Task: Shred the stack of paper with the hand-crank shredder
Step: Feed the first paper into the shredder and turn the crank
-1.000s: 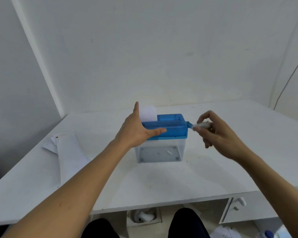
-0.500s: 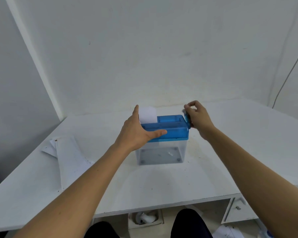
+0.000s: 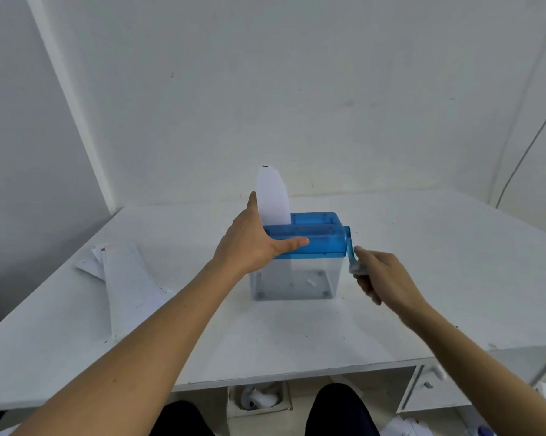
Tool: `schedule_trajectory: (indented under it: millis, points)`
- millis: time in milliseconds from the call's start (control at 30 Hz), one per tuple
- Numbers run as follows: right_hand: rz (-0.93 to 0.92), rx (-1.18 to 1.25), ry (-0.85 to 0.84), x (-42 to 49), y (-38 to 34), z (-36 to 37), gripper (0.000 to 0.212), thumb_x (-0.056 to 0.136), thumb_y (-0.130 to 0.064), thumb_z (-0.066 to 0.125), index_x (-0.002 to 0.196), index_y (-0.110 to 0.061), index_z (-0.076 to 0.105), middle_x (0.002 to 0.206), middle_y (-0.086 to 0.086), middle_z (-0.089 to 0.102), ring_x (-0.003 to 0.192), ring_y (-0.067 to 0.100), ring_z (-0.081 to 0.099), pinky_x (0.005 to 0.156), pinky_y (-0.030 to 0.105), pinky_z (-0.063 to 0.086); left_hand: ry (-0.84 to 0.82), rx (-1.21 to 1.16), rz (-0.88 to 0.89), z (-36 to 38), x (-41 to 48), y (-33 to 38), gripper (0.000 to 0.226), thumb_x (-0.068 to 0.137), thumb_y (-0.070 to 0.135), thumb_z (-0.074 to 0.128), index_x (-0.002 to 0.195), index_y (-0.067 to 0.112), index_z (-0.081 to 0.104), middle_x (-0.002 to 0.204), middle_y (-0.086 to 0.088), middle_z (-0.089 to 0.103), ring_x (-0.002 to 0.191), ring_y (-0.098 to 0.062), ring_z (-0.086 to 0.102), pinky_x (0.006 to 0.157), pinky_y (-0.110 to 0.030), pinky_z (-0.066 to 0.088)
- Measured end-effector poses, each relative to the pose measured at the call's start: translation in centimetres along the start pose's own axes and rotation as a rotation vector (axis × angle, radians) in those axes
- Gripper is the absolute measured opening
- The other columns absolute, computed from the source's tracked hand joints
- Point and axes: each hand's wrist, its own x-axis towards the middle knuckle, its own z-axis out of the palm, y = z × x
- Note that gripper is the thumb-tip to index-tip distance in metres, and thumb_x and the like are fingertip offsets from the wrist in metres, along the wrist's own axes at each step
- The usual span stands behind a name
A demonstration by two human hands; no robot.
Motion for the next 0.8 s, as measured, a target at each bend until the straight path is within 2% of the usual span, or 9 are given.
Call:
schedule_trajectory:
  millis: [100, 233, 367, 500, 567, 667, 733, 800]
  points:
    - [-0.106, 0.014, -0.139, -0.4, -3.2, -3.8, 0.043, 0.102, -0.038, 0.05, 0.08, -0.004, 0.066, 0.058, 0.001, 0.055, 0.052, 0.015, 0.045, 0.048, 0.027, 0.036, -0.004, -0.016, 0.02, -0.2, 0.0, 0.0, 0.14, 0.036, 0.096, 0.07, 0.153, 0.034, 0.022, 0.142, 0.009, 0.052, 0.124, -0.022, 0.055, 0.097, -0.048, 0.055]
    - [-0.2, -0.021, -0.268, 1.9, -5.6, -5.9, 0.04, 0.101, -0.035, 0.055, 0.077, -0.004, 0.063, 0.061, 0.003, 0.054, 0.055, 0.017, 0.045, 0.051, 0.028, 0.038, -0.02, -0.064, 0.064, -0.2, -0.2, -0.2, 0.116, 0.053, 0.079, 0.082, 0.147, 0.033, 0.031, 0.132, 0.014, 0.053, 0.118, -0.019, 0.056, 0.096, -0.042, 0.056]
    - [-0.227, 0.059, -0.143, 5.3, -6.2, -5.0, 0.039, 0.102, -0.042, 0.052, 0.09, -0.006, 0.065, 0.07, 0.003, 0.057, 0.058, 0.015, 0.049, 0.051, 0.028, 0.041, -0.016, -0.076, 0.074, -0.2, -0.1, 0.0, 0.113, 0.055, 0.076, 0.083, 0.147, 0.03, 0.035, 0.137, 0.011, 0.054, 0.119, -0.018, 0.056, 0.097, -0.041, 0.055]
    - [-0.213, 0.113, 0.037, 8.9, -5.8, -2.9, 0.021, 0.102, -0.033, 0.056, 0.11, -0.014, 0.052, 0.093, 0.004, 0.066, 0.067, 0.016, 0.059, 0.056, 0.029, 0.051, -0.016, -0.074, 0.058, -0.2, -0.5, 0.3, 0.123, 0.046, 0.083, 0.074, 0.149, 0.028, 0.033, 0.142, 0.008, 0.052, 0.122, -0.019, 0.053, 0.1, -0.042, 0.054]
    - [-0.204, 0.14, 0.097, 10.1, -5.5, -2.1, 0.016, 0.1, -0.026, 0.06, 0.104, -0.013, 0.053, 0.093, 0.006, 0.066, 0.07, 0.017, 0.061, 0.055, 0.028, 0.052, -0.015, -0.079, 0.052, -0.2, -0.7, 0.4, 0.123, 0.046, 0.083, 0.073, 0.148, 0.026, 0.034, 0.142, 0.007, 0.051, 0.123, -0.02, 0.053, 0.099, -0.041, 0.055]
    - [-0.087, 0.228, 0.114, 10.8, -3.9, -0.6, 0.018, 0.098, -0.025, 0.064, 0.091, -0.01, 0.058, 0.086, 0.008, 0.069, 0.072, 0.02, 0.062, 0.054, 0.026, 0.053, -0.012, -0.089, 0.045, -0.4, -0.8, 0.5, 0.12, 0.048, 0.081, 0.074, 0.146, 0.023, 0.037, 0.135, 0.01, 0.052, 0.115, -0.014, 0.053, 0.089, -0.03, 0.052]
    - [0.022, 0.162, 0.117, 10.4, -1.6, 0.7, 0.023, 0.099, -0.026, 0.063, 0.086, -0.006, 0.06, 0.084, 0.011, 0.069, 0.074, 0.023, 0.065, 0.059, 0.03, 0.059, -0.007, -0.088, 0.034, -0.3, -0.9, 0.6, 0.119, 0.048, 0.081, 0.075, 0.145, 0.023, 0.038, 0.132, 0.012, 0.051, 0.112, -0.013, 0.053, 0.085, -0.027, 0.051]
    - [0.098, 0.084, 0.104, 9.3, 0.9, 2.0, 0.023, 0.101, -0.017, 0.056, 0.086, -0.001, 0.062, 0.083, 0.017, 0.068, 0.071, 0.024, 0.064, 0.065, 0.036, 0.061, 0.0, -0.075, 0.017, -0.2, -0.9, 0.5, 0.124, 0.042, 0.086, 0.071, 0.144, 0.024, 0.037, 0.135, 0.01, 0.052, 0.115, -0.015, 0.054, 0.086, -0.03, 0.053]
